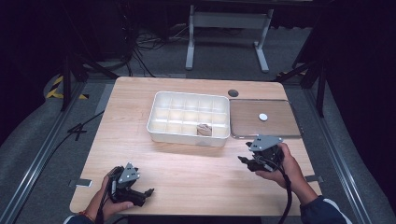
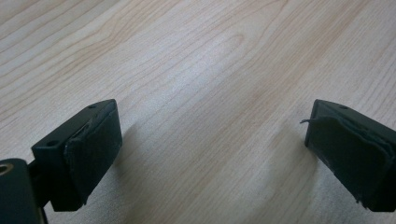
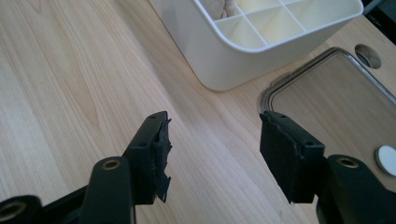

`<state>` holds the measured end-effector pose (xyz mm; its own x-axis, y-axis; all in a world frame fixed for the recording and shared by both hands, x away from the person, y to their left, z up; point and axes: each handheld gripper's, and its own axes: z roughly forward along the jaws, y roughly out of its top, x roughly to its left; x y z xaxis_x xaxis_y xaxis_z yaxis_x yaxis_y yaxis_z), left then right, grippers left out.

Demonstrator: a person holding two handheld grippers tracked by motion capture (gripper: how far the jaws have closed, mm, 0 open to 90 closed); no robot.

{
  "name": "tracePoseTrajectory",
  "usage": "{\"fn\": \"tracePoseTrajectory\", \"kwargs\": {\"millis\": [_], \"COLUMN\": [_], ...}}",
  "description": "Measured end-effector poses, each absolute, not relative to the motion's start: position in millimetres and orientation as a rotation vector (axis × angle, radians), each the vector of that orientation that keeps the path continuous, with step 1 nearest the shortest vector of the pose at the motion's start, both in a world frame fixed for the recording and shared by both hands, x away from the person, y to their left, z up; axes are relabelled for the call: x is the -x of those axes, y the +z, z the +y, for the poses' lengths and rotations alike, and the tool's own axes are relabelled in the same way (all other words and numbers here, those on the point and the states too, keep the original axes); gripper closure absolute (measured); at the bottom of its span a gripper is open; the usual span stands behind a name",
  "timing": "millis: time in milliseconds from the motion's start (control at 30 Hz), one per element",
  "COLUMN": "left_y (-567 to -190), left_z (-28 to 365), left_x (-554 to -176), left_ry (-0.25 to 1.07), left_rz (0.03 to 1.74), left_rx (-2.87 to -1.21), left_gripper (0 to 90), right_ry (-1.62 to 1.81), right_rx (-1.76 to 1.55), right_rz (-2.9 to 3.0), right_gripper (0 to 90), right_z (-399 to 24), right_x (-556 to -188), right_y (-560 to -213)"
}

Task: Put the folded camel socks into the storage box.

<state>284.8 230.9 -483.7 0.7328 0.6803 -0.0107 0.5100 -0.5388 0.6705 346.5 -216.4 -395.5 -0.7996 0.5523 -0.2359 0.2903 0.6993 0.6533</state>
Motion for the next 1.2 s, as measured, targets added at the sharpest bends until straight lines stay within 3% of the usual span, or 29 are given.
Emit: {"fn": "tracePoseTrajectory", "kwargs": {"millis": [500, 767, 1200], "left_y": [-483.4, -483.5, -483.4], "left_z": [230.8, 230.8, 230.8], "left_x": [-284.5, -284.5, -284.9], "left_ry": [0.328, 0.328, 0.327], "left_rz": [0.898, 0.898, 0.897], "left_rx": [-2.264, -2.265, -2.266], "left_gripper": [4.2, 4.2, 4.0], "right_ry": [0.811, 0.840, 0.897], "right_rx": [-0.744, -0.802, -0.898], "right_rz": [2.474, 2.464, 2.460], "right_gripper": [39.2, 31.6, 26.7], "right_z": [-246.3, -268.9, -297.2], "right_x": [-338.7, -331.5, -317.8], "right_y": [-419.5, -432.0, -456.1]}}
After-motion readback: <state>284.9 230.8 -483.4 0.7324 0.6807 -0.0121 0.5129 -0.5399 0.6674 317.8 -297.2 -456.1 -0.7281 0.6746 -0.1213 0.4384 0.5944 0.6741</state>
